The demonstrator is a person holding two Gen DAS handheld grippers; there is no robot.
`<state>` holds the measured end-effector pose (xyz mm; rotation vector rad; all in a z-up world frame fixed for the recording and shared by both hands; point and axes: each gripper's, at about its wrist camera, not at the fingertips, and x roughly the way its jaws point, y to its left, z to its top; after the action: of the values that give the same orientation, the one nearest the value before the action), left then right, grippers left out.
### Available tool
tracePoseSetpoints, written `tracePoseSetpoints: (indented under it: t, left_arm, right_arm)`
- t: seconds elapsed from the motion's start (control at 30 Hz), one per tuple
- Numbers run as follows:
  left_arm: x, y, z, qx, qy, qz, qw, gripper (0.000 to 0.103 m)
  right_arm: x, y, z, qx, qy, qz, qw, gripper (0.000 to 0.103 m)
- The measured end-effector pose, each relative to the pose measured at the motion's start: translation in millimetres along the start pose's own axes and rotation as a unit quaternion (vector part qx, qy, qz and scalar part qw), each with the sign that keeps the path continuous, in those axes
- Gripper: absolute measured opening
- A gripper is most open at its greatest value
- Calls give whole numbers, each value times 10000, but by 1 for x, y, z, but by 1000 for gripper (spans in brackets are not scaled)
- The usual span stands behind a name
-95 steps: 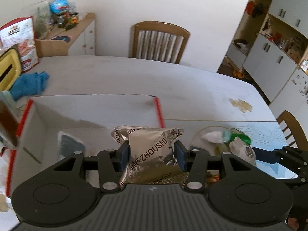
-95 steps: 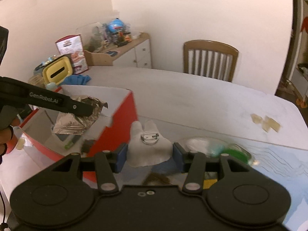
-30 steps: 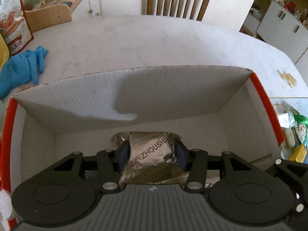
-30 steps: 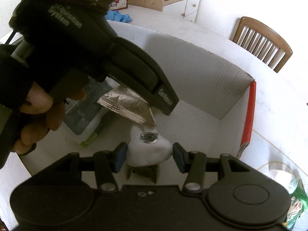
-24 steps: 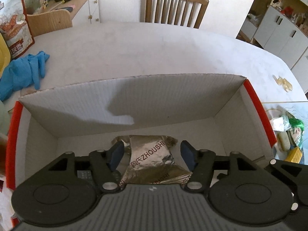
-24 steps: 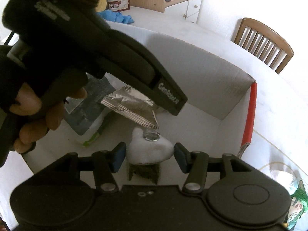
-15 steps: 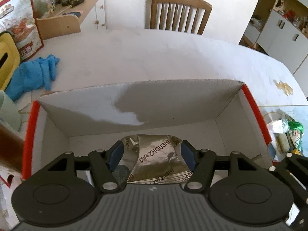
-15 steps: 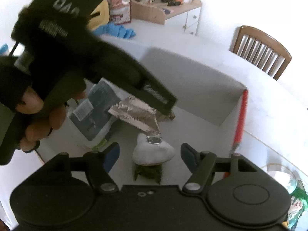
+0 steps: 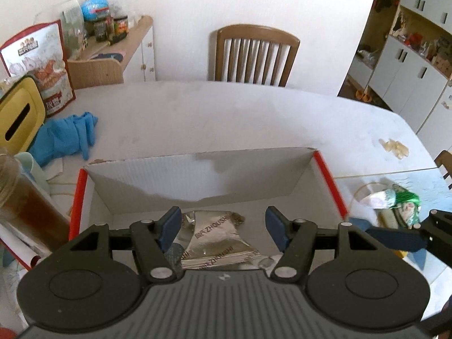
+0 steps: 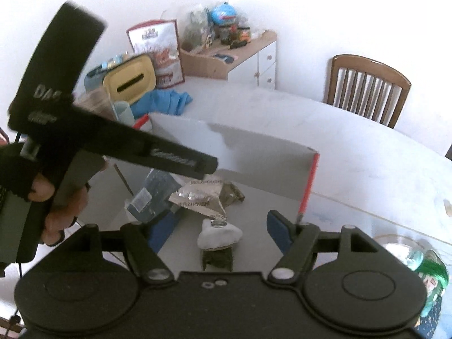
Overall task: Organize objects
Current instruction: 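Open left tool releasing foil bag in box while right tool releases white bunny, then move both open tools back to the remaining items on the table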
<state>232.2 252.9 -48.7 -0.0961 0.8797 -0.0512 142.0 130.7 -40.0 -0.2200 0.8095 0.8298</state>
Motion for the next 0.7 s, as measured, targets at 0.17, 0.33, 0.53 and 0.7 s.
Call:
tracePoseSetpoints:
  t: [0.17, 0.33, 0.53, 0.7]
  left_arm:
    - [-22, -12, -2, 69, -177, -106, 9998, 73]
    - [-37, -29, -9, 124, -324, -130, 9993, 79]
    - [-44, -54, -19, 99, -295, -245, 9992, 83]
    - [-44, -77, -27, 108, -249, -455, 9986, 87]
  right_arm:
    - [-27, -24, -3, 252, -286, -172, 9991, 77]
    - [-53, -58, -14, 533, -527, -374, 9965, 83]
    - [-80, -97, -37, 843, -711, -746, 9911, 89]
    - [-96, -133, -57, 1150, -722, -1108, 9845, 93]
